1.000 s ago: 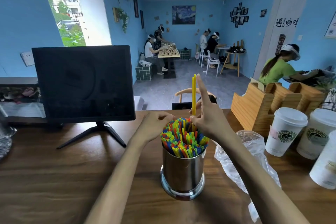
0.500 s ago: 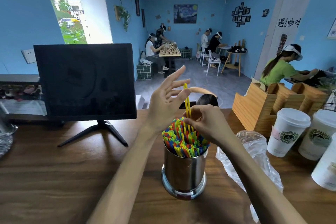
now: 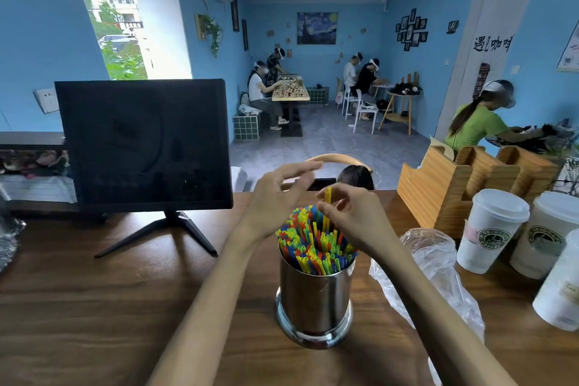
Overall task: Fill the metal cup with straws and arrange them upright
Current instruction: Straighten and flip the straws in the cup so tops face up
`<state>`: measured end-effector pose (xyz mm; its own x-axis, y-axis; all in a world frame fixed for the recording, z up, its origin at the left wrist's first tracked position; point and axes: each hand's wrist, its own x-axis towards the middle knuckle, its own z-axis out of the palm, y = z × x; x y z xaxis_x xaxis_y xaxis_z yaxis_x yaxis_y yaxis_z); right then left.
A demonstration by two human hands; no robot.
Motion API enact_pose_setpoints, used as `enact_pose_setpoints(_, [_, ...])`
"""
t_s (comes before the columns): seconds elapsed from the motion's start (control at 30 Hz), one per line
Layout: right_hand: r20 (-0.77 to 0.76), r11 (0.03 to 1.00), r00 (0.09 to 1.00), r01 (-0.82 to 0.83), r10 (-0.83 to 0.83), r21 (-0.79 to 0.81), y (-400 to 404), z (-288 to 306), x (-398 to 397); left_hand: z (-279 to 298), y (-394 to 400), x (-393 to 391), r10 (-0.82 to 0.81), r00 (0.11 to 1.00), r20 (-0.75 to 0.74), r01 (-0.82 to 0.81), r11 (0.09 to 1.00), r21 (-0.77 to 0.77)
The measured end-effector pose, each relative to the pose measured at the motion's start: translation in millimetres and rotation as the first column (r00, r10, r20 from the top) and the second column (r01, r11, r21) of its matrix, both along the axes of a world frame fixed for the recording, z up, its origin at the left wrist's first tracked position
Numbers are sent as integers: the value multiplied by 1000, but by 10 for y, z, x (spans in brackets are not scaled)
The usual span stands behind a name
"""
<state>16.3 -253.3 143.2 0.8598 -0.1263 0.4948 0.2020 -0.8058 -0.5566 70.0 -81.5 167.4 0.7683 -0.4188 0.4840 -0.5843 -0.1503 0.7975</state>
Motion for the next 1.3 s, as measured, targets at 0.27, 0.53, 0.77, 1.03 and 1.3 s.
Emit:
enact_pose_setpoints(0.27, [-2,987,998,64,-65,-146,-6,-79,-2,-362,141,240,246,940,-237,-181,947,264])
enact_pose_setpoints(0.53, [-95,997,995,29,-36,-77,-65,-151,16,-383,98,244,270,923,-275,-186,937,296])
enact_pose_setpoints(0.77, [-90,997,995,36,-42,-72,-46,-152,4,-297,98,257,256,927,-274,-160,931,328])
enact_pose_setpoints(1.03, [-91,997,995,25,-32,-70,-59,-131,-21,-115,75,179,276,956,-102,-243,936,255])
enact_pose_setpoints(1.3, [300,990,952,9,-50,138,43,-17,-151,381,155,-222,421,853,309,-312,886,-343])
